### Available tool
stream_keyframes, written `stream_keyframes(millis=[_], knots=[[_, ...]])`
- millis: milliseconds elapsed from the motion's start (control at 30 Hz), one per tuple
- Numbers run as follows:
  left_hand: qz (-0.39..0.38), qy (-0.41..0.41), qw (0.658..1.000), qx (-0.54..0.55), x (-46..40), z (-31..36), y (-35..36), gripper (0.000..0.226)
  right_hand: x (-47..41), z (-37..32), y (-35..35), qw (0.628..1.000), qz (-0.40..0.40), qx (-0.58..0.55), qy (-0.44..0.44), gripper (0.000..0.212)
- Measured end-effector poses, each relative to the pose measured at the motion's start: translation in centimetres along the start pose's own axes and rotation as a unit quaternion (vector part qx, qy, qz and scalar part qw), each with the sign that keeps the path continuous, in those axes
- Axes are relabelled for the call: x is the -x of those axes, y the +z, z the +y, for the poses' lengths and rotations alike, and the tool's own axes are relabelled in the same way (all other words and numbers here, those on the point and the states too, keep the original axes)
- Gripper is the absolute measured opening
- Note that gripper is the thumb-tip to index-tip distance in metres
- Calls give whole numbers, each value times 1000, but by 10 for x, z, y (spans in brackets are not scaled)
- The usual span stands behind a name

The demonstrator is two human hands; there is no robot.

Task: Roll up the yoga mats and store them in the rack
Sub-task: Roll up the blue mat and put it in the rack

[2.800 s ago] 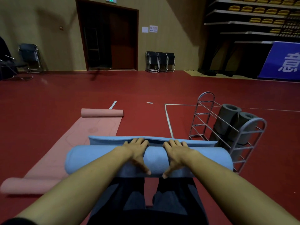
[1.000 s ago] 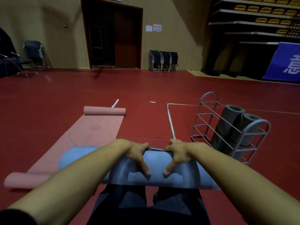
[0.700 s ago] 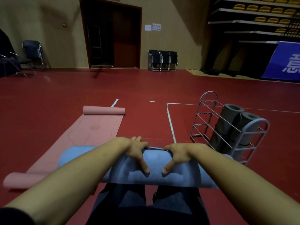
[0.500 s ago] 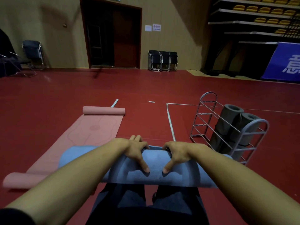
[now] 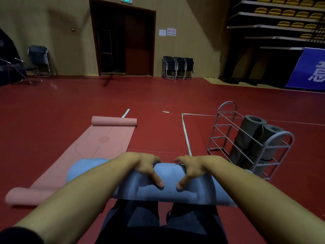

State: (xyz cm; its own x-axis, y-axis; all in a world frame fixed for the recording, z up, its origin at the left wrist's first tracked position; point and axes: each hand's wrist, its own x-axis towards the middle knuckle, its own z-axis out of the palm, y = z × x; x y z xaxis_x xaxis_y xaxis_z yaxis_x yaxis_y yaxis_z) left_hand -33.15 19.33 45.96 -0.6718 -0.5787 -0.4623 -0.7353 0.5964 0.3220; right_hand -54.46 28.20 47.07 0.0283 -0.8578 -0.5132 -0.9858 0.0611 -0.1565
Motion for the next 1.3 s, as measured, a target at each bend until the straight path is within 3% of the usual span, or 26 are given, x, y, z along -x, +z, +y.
stream_keyframes(millis=[100,267,400,567,667,800,867,933,967,1067,1133,1200,1300], knots=[[5,16,1000,-6,-1,-1,-1,91,-7,-14,5,999,-11,41,3,129],[14,58,998,7,0,-5,0,89,-24,-42,23,995,66,30,-67,148],[38,67,997,16,-1,-14,2,89,-33,-42,25,995,65,28,-66,156],[57,47,996,49,-5,-23,7,89,-30,-43,25,988,119,66,-73,130],[135,42,987,82,-11,-26,2,73,-29,-41,26,966,209,132,-76,127],[314,-4,945,87,-18,-20,0,76,-35,-37,21,902,362,228,-51,131],[428,-75,888,149,-19,-9,-2,76,-37,-35,19,870,426,247,-32,130],[535,-175,780,274,-13,4,-7,86,-36,-34,18,842,475,257,-14,125],[553,-223,722,351,-15,3,-11,99,-35,-33,17,830,493,261,-6,123],[472,-310,546,618,-18,-4,-20,145,-33,-29,17,799,538,267,17,108],[386,-256,454,761,-13,-5,-27,148,-35,-25,17,770,569,288,14,92],[284,-195,434,832,-7,1,-33,131,-38,-20,19,735,593,328,-12,75],[207,-180,425,863,-5,4,-28,107,-44,-12,21,687,617,380,-53,44]])
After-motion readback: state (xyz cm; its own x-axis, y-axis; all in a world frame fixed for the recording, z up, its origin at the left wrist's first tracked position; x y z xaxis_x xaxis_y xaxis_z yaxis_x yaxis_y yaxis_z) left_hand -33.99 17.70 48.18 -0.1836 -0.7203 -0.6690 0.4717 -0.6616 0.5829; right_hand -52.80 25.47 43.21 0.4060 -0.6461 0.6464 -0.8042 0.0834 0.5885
